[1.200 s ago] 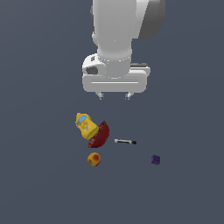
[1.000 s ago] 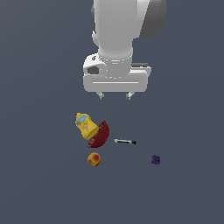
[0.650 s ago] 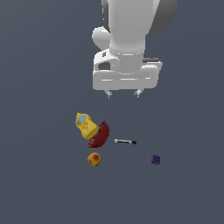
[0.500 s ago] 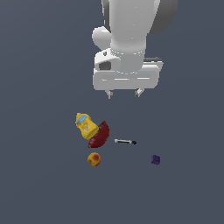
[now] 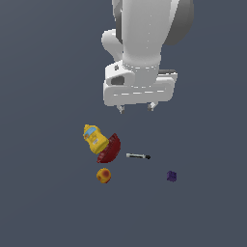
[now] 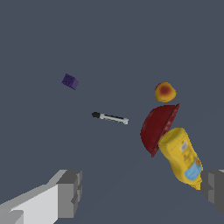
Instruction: Pick up a designated object from a clutter of objects.
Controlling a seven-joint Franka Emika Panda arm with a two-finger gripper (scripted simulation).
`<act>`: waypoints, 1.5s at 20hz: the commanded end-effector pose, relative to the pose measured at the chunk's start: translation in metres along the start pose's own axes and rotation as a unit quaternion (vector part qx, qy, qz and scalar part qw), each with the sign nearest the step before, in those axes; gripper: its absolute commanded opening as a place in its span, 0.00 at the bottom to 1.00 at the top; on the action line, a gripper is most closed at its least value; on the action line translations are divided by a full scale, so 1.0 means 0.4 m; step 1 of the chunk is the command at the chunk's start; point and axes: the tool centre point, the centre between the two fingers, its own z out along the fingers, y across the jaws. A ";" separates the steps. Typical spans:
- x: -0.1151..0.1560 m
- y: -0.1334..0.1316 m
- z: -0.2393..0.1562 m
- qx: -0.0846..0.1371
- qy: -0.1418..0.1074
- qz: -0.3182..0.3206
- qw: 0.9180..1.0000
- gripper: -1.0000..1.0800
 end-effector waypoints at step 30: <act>0.081 -0.024 0.394 -0.011 -0.015 -0.414 0.910 0.96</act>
